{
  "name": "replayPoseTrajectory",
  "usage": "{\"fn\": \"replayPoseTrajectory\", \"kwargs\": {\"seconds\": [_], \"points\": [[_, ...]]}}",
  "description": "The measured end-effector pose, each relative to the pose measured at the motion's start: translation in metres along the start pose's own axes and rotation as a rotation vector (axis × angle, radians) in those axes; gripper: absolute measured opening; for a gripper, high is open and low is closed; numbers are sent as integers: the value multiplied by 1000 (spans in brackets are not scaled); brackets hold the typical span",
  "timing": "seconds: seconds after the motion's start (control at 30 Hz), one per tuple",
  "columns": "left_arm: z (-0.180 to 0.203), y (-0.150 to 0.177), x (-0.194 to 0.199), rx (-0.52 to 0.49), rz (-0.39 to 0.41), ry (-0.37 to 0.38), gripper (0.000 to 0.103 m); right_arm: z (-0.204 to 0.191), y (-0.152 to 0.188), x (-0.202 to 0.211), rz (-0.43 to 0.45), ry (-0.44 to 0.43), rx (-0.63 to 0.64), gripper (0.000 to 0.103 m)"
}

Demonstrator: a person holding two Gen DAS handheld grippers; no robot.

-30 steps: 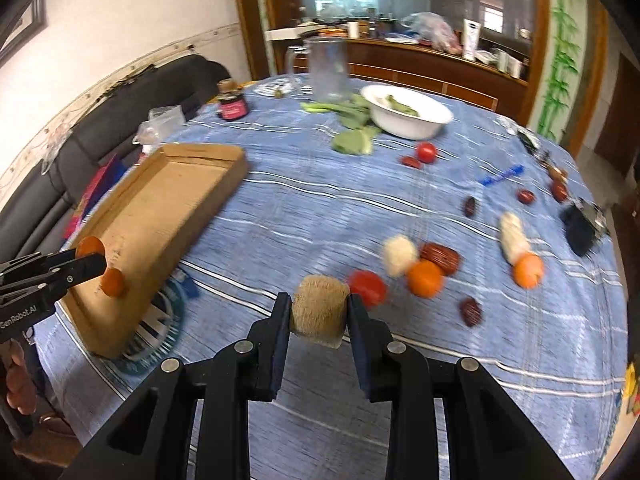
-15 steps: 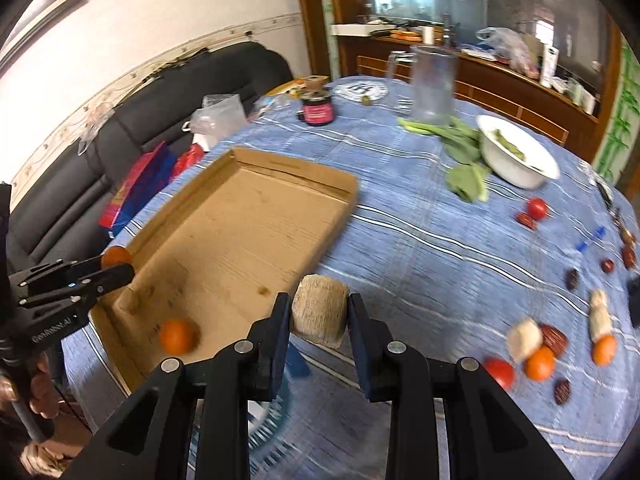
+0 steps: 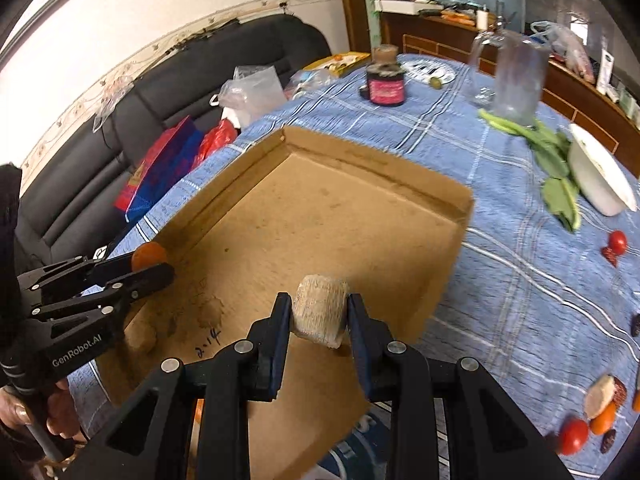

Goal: Organize fruits
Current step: 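Carry the tan cube and the orange over the cardboard tray with both tools, then open both tools, dropping the cube and the orange into the tray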

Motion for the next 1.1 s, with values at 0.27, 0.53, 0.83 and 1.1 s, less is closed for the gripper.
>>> {"fn": "replayPoseTrajectory", "kwargs": {"seconds": [0.27, 0.53, 0.83, 1.1], "points": [[0, -1, -12, 14, -24, 13, 32, -15, 4, -23, -46, -19, 34, 31], [0, 1, -20, 18, -45, 10, 32, -14, 8, -31, -70, -16, 44, 31], [-3, 8, -27, 41, -80, -5, 32, -11, 10, -33, -80, -1, 46, 32], [-4, 14, -24, 36, -88, -21, 32, -8, 13, -28, -72, 17, 36, 48]]}}
Point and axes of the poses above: each gripper's, at about its wrist camera, not at the fingertips, and x roughly against the way its jaws point, z to its right, y to its underside, the point moved 8 cm from there along -x, roughly the way its jaws point
